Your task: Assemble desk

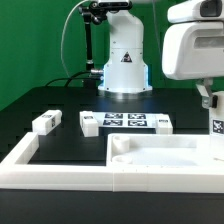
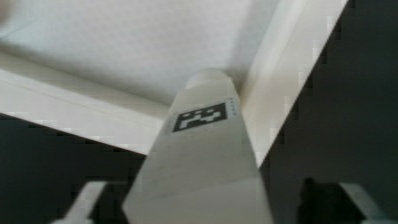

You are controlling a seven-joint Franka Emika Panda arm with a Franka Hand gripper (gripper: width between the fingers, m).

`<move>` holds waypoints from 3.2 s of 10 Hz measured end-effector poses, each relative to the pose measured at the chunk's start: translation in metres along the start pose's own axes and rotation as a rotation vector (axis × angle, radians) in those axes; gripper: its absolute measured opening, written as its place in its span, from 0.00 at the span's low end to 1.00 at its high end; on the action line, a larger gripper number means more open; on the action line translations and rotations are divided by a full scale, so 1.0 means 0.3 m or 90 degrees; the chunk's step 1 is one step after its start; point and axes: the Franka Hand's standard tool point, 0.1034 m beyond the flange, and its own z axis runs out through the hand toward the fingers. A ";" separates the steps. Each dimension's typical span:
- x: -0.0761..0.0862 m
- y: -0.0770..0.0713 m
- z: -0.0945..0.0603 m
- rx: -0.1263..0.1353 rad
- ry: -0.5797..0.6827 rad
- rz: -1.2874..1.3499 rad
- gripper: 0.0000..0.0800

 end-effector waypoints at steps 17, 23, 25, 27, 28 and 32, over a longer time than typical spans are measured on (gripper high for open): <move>-0.003 -0.034 0.007 0.019 0.002 0.791 0.44; -0.002 -0.031 0.001 0.014 0.001 0.513 0.81; -0.002 -0.021 -0.002 -0.005 0.000 0.300 0.81; -0.003 -0.004 0.005 -0.006 -0.001 0.151 0.81; 0.001 0.003 0.007 -0.006 -0.001 0.092 0.81; 0.003 -0.010 0.012 -0.004 -0.003 -0.049 0.81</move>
Offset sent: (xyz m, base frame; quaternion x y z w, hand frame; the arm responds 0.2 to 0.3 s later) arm 0.0000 0.0000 0.0000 0.0000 0.0000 0.1296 0.9916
